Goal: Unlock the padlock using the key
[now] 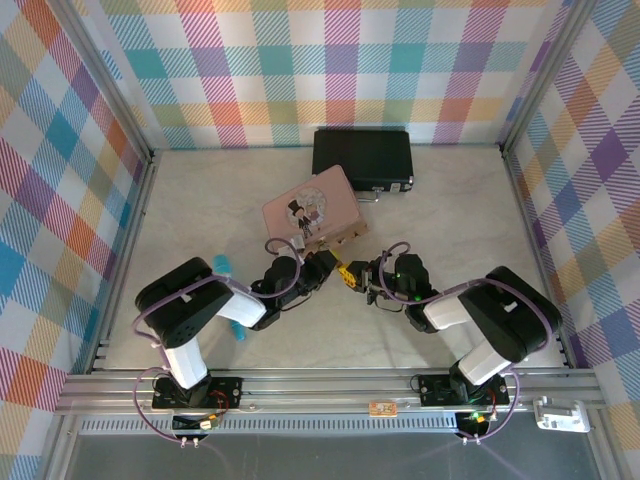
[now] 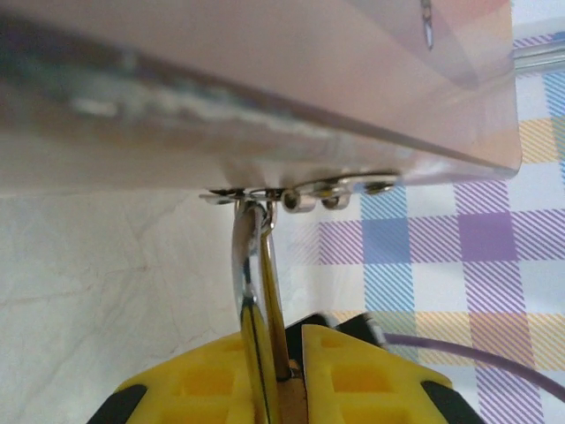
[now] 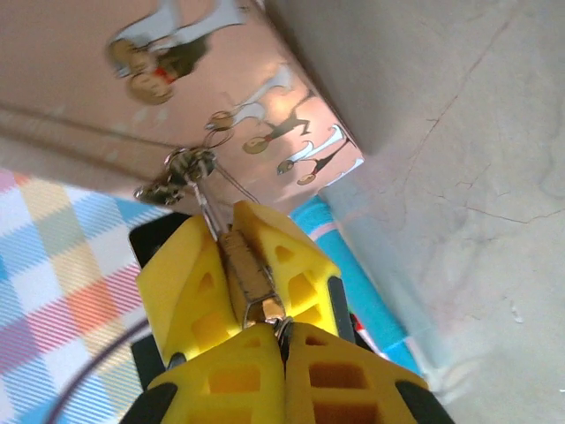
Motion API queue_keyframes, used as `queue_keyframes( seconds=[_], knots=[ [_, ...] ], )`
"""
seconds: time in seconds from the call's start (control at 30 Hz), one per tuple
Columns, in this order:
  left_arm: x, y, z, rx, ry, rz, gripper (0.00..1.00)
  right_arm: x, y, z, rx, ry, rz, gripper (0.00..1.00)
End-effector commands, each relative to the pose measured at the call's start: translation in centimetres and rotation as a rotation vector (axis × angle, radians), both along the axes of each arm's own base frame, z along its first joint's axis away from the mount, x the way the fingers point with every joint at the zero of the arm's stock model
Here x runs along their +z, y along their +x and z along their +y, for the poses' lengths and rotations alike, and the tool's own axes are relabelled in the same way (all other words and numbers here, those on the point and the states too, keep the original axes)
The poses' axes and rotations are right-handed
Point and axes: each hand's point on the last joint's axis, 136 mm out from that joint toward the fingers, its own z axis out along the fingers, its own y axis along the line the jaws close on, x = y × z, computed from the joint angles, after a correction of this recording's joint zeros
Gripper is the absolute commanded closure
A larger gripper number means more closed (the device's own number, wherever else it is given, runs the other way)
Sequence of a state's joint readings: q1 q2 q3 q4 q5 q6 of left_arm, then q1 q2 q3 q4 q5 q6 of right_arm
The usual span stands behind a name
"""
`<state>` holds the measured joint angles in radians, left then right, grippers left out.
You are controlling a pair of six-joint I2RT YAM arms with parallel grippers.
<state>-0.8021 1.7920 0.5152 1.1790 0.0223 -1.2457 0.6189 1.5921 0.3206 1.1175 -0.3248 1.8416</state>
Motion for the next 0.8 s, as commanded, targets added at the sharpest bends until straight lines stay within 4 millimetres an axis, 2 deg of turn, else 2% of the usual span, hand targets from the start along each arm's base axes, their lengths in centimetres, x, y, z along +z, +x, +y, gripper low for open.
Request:
queue_keyframes(
  seconds=[0.0, 0.07, 0.17, 0.23, 0.3, 0.4, 0.47, 0.57, 0.7, 0.77],
  knots=[
    [0.3, -2.0, -2.3, -0.132, -0.038, -0.091, 1.00, 9.2, 3.2, 1.6, -0.113, 0.481, 0.148, 1.00],
    [0.2, -2.7, -3.0, -0.130, 0.001, -0.131, 1.00, 12.5, 4.2, 3.0, -0.083, 0.526, 0.097, 1.00],
    [-0.6, -2.9, -3.3, -0.126, 0.013, -0.121, 1.00, 15.6, 5.4, 4.3, -0.043, 0.606, 0.070, 1.00],
    [-1.1, -2.9, -3.1, -0.121, 0.023, -0.110, 1.00, 15.5, 5.9, 4.0, -0.083, 0.629, 0.096, 1.00],
    [-1.5, -3.0, -2.9, -0.117, 0.033, -0.107, 1.00, 15.5, 6.4, 2.7, -0.159, 0.653, 0.098, 1.00],
    [-1.9, -3.0, -2.9, -0.110, 0.042, -0.103, 1.00, 16.7, 7.1, 0.9, -0.261, 0.695, 0.064, 1.00],
    [-1.8, -3.0, -3.3, -0.115, 0.032, -0.098, 1.00, 17.5, 7.1, 1.3, -0.239, 0.689, 0.056, 1.00],
    [-1.2, -2.8, -3.5, -0.117, 0.026, -0.114, 1.00, 16.6, 6.9, 2.2, -0.205, 0.697, 0.088, 1.00],
    [-1.0, -2.5, -3.6, -0.104, 0.021, -0.116, 1.00, 13.9, 6.6, 1.6, -0.247, 0.625, 0.090, 1.00],
    [-0.9, -2.5, -3.4, -0.098, 0.018, -0.111, 1.00, 12.1, 7.0, 1.3, -0.224, 0.528, 0.047, 1.00]
  ],
)
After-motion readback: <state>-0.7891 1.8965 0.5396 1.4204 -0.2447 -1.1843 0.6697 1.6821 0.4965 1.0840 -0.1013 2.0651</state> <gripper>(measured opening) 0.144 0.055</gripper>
